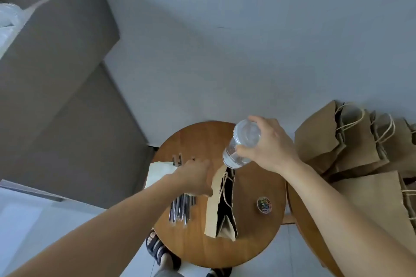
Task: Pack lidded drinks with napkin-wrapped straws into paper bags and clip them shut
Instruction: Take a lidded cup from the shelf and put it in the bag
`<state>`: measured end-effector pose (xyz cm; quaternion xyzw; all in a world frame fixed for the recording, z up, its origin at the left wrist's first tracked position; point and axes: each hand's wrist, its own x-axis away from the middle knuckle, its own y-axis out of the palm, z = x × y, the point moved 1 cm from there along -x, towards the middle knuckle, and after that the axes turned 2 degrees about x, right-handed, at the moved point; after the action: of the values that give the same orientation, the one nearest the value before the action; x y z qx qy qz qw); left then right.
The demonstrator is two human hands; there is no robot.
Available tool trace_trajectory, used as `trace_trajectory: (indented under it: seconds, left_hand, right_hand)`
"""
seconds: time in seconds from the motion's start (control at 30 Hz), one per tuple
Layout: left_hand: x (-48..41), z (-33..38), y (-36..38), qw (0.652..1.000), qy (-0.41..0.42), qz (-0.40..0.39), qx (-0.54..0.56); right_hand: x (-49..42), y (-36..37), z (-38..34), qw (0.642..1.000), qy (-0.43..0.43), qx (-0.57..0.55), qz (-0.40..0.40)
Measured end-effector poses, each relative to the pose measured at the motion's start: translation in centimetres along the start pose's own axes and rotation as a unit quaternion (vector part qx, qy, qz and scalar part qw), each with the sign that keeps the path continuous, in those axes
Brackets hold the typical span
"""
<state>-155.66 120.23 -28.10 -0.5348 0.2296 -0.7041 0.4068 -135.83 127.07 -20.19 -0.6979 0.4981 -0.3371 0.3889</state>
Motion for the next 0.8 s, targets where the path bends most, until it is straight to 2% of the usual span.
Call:
trace_trajectory:
  seconds: [0.07,0.13,0.23,0.3,0.4,0.47,0.63,0.8]
  left_hand:
    - [-0.2,-0.4,2.7,0.998,-0.006,-0.067,0.015]
    - [-0.4,-0.1,4.7,0.995,-0.027,-0.083,0.041]
    - [-0.7,0.4,6.7,0.992,-0.065,-0.038,0.105]
    - [-0.9,0.2,7.7,0.977,-0.094,-0.015,0.189]
    - [-1.2,-0.9,8.5,0.946,-0.142,-0.027,0.29]
    - [-1.7,-1.8,8.7,0.937,-0.172,-0.017,0.305]
    - [-2.3,-2.4,8.7,0.943,-0.194,0.035,0.267]
    - [-1.4,-0.6,8.4,0.95,-0.157,-0.004,0.269]
  right_hand:
    - [0.1,0.8,0.0,1.0,-0.003,-0.016,0.012]
    - [0.1,1.7,0.2,1.0,-0.004,-0.02,0.023]
    - [0.6,3.3,0.4,0.999,0.006,-0.021,0.026]
    - [1.1,4.3,0.6,0.999,0.011,-0.026,0.026]
    - [2.1,4.8,1.3,0.999,0.015,-0.039,0.015]
    - [2.7,4.3,2.0,1.0,-0.001,-0.023,-0.001]
    - [3.7,2.7,2.8,0.982,-0.116,0.121,-0.085]
    - [4.2,5.2,1.8,0.901,-0.287,0.283,-0.163]
